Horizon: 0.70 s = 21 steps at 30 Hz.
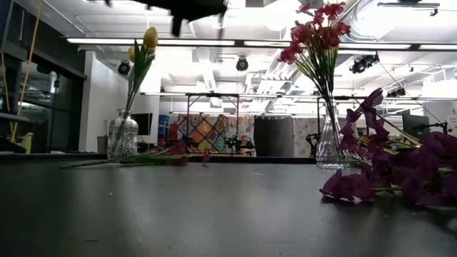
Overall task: Sort flowers into vase by color
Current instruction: Put the red flowers into the right transparent vase
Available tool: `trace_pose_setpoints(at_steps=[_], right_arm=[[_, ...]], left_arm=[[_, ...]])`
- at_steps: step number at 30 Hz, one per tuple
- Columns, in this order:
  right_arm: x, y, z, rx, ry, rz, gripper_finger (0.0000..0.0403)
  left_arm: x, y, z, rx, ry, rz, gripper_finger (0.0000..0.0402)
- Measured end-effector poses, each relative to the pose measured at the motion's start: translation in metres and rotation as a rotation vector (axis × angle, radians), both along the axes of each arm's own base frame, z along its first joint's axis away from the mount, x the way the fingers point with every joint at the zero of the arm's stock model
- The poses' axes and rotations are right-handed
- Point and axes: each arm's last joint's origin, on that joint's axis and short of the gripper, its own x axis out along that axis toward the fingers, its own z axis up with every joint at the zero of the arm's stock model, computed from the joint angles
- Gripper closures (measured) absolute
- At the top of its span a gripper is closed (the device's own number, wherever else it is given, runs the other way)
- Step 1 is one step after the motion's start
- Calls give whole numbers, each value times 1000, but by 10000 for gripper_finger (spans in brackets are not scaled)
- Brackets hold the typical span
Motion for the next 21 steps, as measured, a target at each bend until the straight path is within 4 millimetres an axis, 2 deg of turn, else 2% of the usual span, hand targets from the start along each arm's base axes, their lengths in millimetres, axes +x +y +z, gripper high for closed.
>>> trace_pose_setpoints(at_steps=[5,8,14,18,21], right_arm=[[1,0,2,14,-50,12,82],[1,0,1,45,-65,13,82],[0,0,0,49,-65,-7,82],[0,0,0,53,-57,-13,82],[0,0,-1,59,-49,-13,82]], left_arm=[[29,18,13,150,-263,65,401],[57,21,16,208,-260,23,401],[116,14,26,341,-303,-54,401],[157,6,15,429,-274,-62,401],[181,-5,7,560,-244,-71,401]])
